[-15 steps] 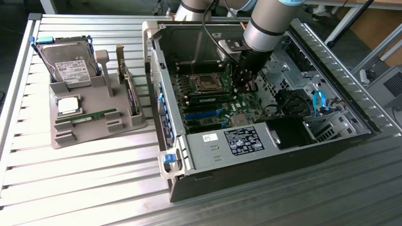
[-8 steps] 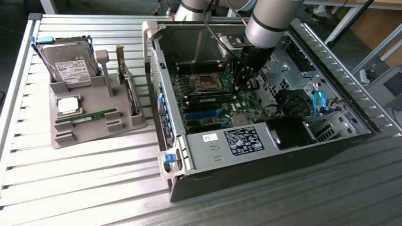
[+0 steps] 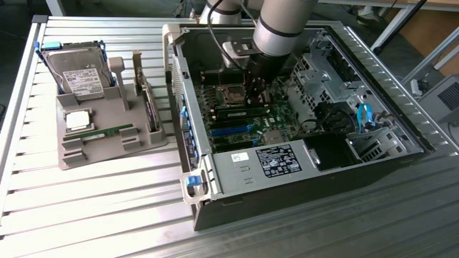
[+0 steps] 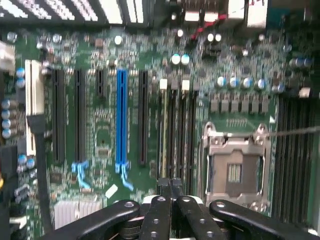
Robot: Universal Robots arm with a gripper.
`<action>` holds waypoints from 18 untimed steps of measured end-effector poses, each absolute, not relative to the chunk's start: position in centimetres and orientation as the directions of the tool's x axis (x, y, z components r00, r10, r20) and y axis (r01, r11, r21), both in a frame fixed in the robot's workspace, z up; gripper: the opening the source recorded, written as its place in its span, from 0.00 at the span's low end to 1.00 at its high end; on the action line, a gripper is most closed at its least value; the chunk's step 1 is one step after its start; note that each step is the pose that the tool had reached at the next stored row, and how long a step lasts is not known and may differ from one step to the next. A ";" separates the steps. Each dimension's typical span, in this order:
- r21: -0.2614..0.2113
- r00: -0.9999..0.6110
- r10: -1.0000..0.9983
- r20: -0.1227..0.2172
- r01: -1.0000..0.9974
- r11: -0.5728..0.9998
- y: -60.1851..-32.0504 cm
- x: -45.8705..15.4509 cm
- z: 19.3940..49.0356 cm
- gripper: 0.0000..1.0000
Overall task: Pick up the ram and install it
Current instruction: 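Press down the ram until it locks into place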
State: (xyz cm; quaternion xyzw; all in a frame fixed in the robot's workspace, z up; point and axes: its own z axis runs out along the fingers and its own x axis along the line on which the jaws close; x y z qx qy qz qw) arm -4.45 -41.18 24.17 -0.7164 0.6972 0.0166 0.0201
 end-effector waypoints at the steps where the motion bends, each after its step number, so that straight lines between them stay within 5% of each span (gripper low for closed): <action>1: -0.007 0.027 -0.998 -0.057 -1.000 -0.027 -41.2 -5.4 24.2 0.09; 18: -0.013 0.028 -0.993 -0.118 -1.000 -0.027 -42.1 -9.6 23.0 0.09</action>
